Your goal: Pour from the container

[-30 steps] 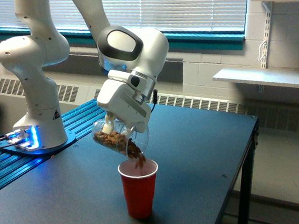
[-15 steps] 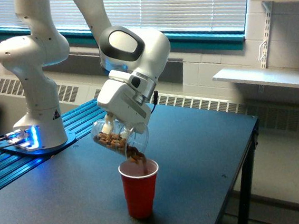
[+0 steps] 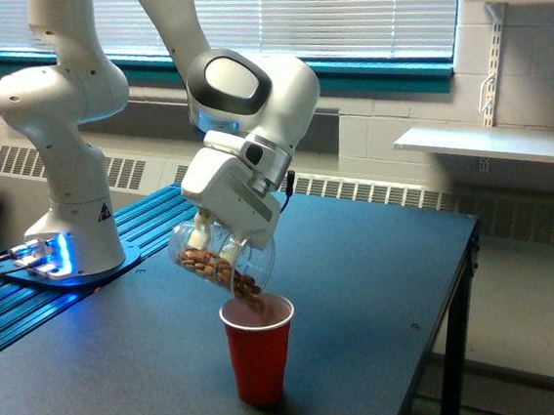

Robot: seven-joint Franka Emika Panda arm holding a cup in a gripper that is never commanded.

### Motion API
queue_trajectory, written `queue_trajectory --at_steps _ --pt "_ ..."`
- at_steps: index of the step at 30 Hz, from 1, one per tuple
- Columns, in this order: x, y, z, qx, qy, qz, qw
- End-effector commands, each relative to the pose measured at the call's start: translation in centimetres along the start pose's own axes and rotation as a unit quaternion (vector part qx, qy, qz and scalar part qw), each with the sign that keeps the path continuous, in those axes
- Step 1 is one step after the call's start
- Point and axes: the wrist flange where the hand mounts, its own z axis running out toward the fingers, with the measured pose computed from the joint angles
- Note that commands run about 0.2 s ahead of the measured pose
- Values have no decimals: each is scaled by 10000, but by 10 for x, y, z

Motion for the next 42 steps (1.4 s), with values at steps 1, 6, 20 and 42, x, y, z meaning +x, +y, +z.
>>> queue_trajectory --at_steps 1,6,20,42 --pt "2 -7 -5 -40 14 -145 9999" --pt "3 -9 -4 -76 14 -176 9998" --pt "5 -16 -5 -197 -3 -387 9991" --pt "10 -22 -2 -357 -104 -604 9975"
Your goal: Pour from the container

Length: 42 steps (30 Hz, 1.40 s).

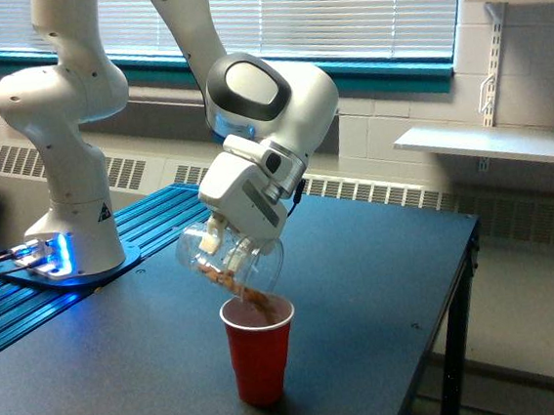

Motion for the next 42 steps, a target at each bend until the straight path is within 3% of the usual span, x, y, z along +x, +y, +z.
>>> queue_trajectory --at_steps 1,26,33,38,42 --pt "3 -4 -2 -29 -29 -164 9999" --pt "8 -2 0 -24 -160 -242 9996" --pt "11 8 -1 112 -175 -195 9996" --pt "8 16 -7 205 -4 -194 9996" --pt "8 29 -9 301 10 -99 9995"
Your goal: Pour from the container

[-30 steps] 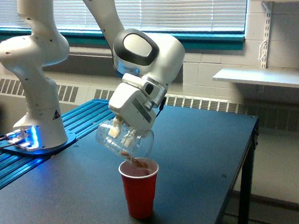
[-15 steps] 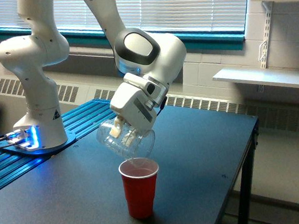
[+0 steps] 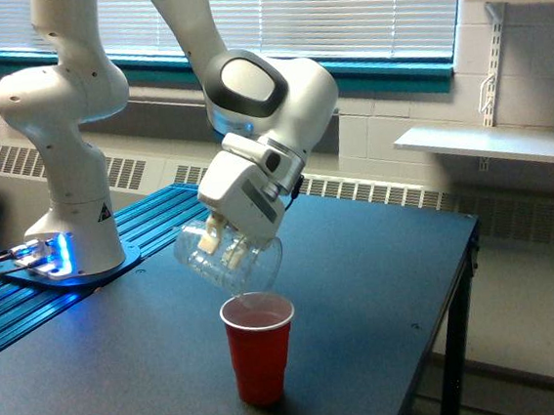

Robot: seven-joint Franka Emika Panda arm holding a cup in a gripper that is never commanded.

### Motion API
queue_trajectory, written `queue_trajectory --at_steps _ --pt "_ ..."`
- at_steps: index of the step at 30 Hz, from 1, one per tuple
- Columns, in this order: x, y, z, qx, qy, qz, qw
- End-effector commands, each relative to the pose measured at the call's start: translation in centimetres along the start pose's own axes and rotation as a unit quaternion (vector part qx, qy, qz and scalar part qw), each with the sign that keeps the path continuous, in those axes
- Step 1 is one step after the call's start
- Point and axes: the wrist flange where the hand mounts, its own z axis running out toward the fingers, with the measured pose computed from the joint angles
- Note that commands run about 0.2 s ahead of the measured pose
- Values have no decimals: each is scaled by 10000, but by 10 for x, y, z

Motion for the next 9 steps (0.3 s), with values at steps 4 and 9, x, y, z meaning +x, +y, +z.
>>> queue_trajectory --at_steps 4,9 --pt "1 31 -10 242 160 166 9994" --pt "-3 44 -11 300 174 307 9989"
